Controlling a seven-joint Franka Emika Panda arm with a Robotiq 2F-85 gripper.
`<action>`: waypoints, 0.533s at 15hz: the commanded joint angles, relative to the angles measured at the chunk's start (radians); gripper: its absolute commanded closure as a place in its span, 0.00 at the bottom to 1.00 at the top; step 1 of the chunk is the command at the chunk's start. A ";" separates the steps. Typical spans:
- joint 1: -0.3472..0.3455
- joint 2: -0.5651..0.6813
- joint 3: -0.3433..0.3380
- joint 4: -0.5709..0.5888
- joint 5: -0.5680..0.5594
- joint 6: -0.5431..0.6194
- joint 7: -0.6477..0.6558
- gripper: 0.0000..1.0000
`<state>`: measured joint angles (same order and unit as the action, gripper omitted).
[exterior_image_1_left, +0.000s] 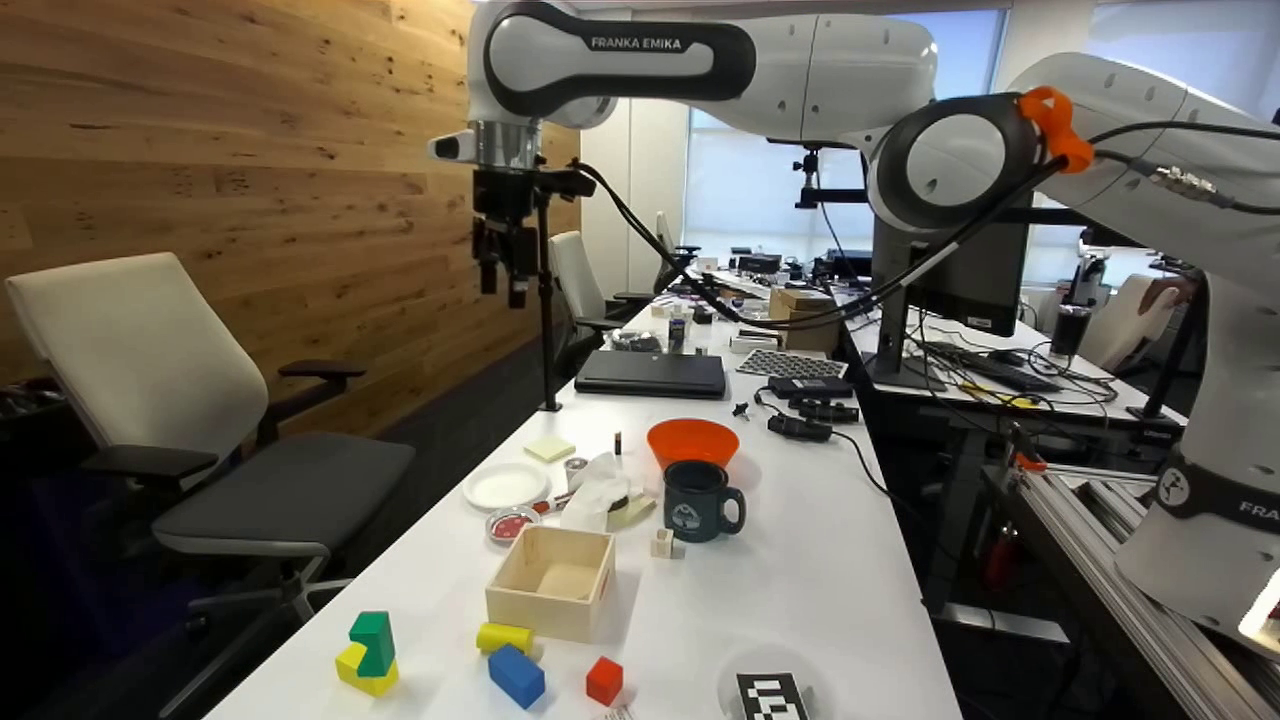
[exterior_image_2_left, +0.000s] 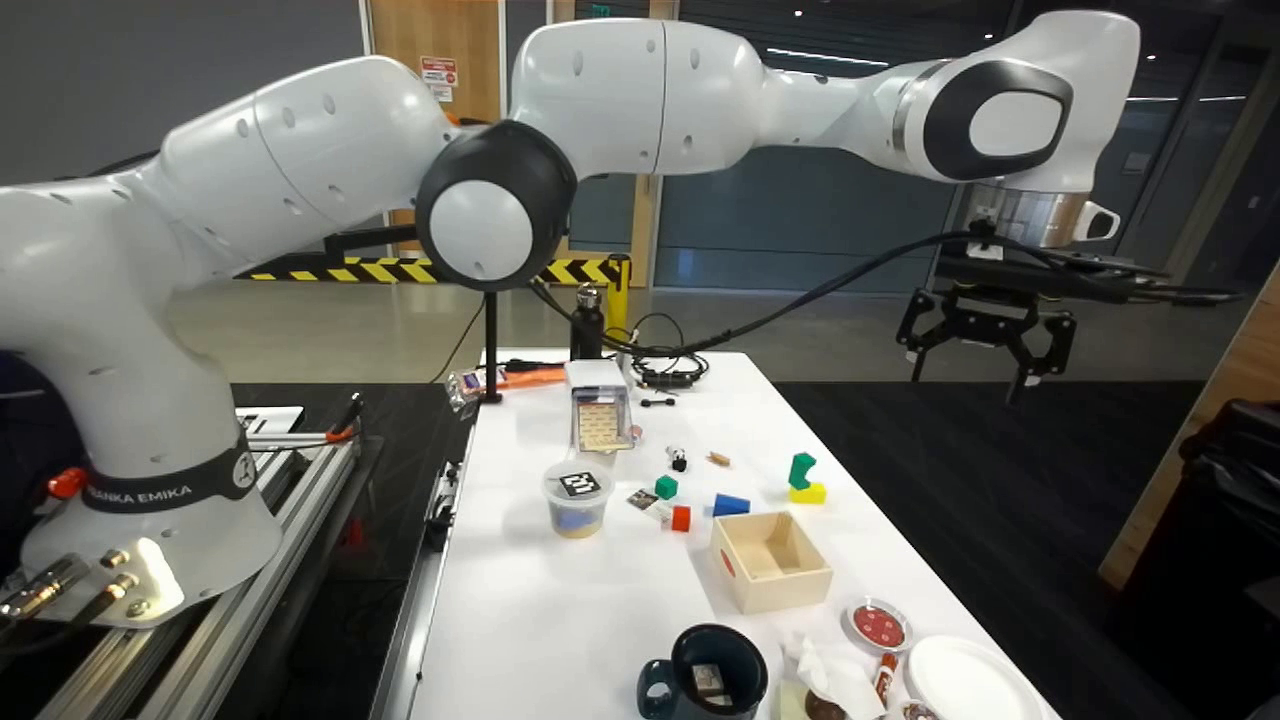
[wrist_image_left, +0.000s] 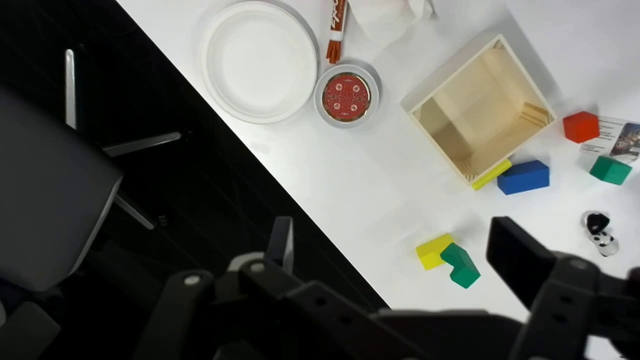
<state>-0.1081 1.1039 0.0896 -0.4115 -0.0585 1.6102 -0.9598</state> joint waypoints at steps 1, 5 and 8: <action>-0.024 -0.047 -0.021 -0.014 0.010 -0.014 -0.110 0.00; -0.061 -0.079 -0.025 -0.018 0.016 -0.033 -0.286 0.00; -0.090 -0.096 -0.005 -0.021 0.038 -0.051 -0.458 0.00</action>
<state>-0.1719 1.0436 0.0670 -0.4097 -0.0577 1.5952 -1.2651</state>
